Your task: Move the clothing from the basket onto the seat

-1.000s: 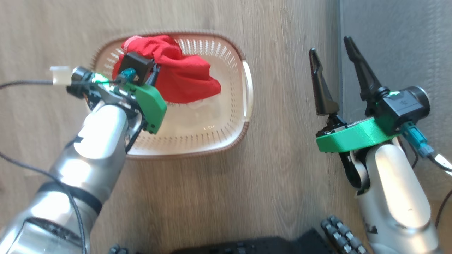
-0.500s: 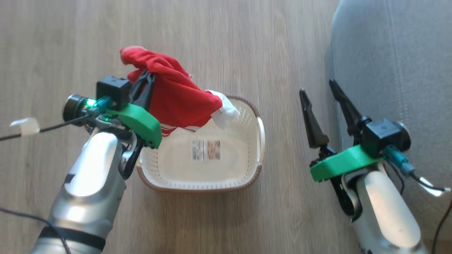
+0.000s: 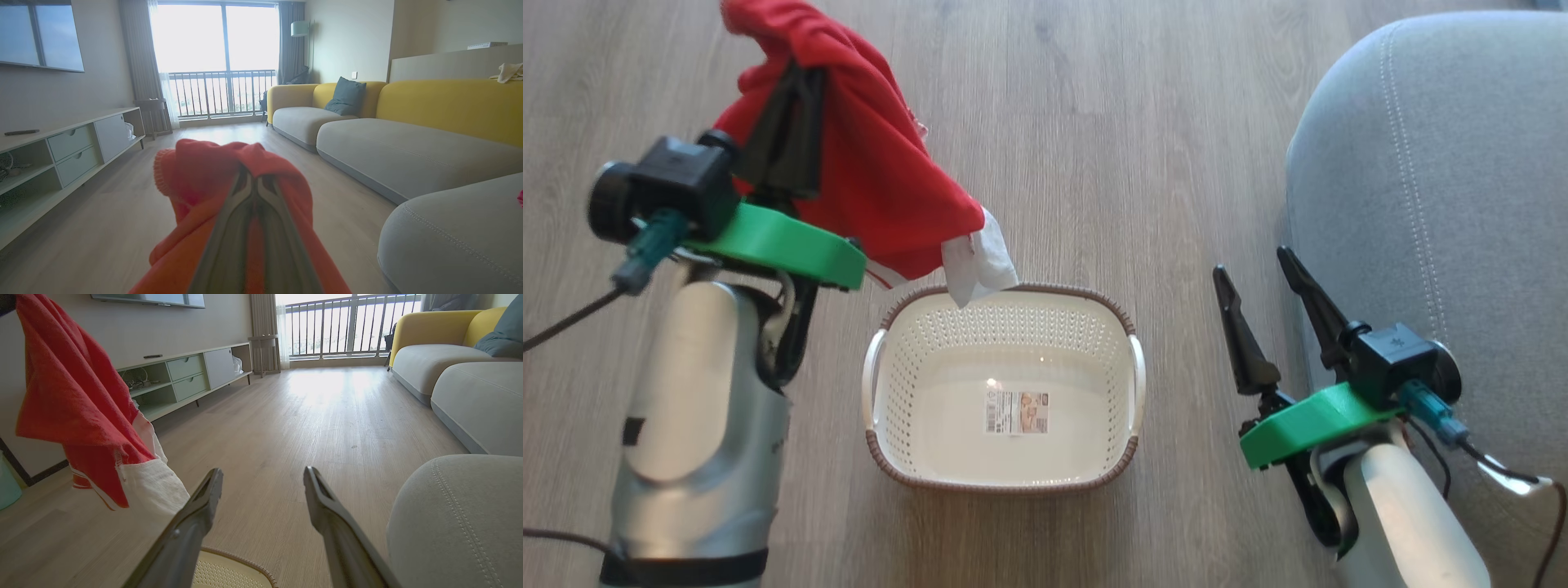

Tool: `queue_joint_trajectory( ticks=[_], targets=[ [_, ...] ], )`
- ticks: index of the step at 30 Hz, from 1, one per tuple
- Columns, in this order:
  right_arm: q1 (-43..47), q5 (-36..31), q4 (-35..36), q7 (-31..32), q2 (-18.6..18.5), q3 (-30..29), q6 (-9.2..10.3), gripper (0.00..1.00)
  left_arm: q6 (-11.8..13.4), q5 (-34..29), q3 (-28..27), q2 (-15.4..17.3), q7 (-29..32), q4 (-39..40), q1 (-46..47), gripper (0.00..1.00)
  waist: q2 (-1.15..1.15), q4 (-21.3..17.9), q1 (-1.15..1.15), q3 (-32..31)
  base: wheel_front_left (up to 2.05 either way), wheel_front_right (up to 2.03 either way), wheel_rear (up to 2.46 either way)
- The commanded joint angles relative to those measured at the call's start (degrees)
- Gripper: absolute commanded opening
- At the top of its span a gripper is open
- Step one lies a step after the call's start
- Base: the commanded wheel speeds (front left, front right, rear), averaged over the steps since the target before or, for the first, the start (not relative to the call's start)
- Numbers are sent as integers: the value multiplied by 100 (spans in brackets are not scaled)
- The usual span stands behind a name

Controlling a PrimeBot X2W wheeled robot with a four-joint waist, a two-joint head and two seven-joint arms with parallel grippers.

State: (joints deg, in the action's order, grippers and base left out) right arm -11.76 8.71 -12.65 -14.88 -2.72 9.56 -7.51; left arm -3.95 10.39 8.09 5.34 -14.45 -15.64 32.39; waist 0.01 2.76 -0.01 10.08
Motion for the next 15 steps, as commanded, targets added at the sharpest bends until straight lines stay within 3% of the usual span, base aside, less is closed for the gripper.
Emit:
queue_joint_trajectory(
  ticks=[1, 8, 15],
  targets=[
    [20, 29, 168, -12, -16, 127, 2, 100, -58, -46, -341, 54, -54, 365, 112, 0, -1, 7, 1, -86, 0, 0, 0],
    [159, 23, 123, -12, -16, 161, 2, 100, -197, -102, -775, -85, -54, 924, 249, 0, -1, -32, 1, -272, 0, 0, 0],
    [246, -5, 136, -12, -16, 119, 2, 100, -320, -184, -268, -181, -54, 1275, 136, 0, -1, -34, 1, -374, 0, 0, 0]
  ],
)
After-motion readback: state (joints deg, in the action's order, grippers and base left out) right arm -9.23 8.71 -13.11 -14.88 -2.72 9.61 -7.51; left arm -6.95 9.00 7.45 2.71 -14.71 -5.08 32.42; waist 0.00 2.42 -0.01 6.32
